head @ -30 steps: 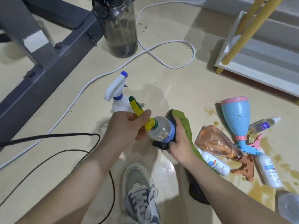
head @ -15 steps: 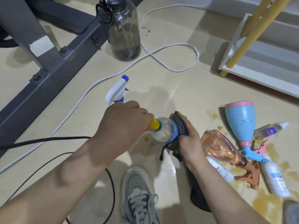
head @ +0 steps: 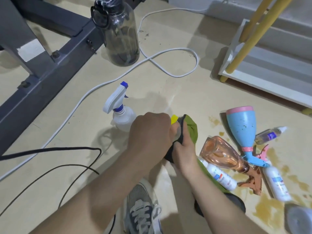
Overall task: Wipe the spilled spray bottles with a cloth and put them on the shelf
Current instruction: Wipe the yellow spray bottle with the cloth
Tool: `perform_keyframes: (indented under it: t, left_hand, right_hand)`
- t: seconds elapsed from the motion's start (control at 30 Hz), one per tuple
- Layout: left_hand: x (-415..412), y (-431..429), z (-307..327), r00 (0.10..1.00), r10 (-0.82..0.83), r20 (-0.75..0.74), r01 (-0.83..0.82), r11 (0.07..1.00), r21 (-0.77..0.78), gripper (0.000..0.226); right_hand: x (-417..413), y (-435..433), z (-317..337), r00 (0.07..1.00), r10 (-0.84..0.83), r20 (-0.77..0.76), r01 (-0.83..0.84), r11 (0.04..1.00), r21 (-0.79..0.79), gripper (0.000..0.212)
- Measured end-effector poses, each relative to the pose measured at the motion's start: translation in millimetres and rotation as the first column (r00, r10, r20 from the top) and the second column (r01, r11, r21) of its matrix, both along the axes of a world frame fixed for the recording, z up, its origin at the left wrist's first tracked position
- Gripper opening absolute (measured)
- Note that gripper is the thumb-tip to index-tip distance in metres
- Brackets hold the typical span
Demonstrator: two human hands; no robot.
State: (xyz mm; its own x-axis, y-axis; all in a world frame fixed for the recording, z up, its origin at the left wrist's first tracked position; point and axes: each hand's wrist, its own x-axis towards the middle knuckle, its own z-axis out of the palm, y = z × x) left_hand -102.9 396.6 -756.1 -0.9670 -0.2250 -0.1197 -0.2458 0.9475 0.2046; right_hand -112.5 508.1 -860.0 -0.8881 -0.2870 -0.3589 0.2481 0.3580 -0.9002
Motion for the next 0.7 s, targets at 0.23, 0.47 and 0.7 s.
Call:
perform_keyframes:
  t: [0.23,0.47,0.7]
  left_hand:
    - [-1.5,-15.8,0.4,0.964,0.261,0.056,-0.261,0.879,0.399,0.043]
    - [14.3,9.8,-3.7,0.953,0.279,0.121,-0.270,0.591,0.760,0.023]
    - [24.6,7.9,-2.4,0.973,0.229,0.042,-0.186,0.654,0.733,0.031]
  right_hand:
    - [13.3,-6.4,41.4,0.993,0.067,-0.092,-0.079,0.988,-0.130,0.075]
    - [-6.1,28.3,94.1,0.987,0.028,-0.157,-0.047,0.992,-0.116,0.050]
    - [-15.7,41.2,73.7,0.681,0.483,-0.550,-0.320,0.872,0.370,0.044]
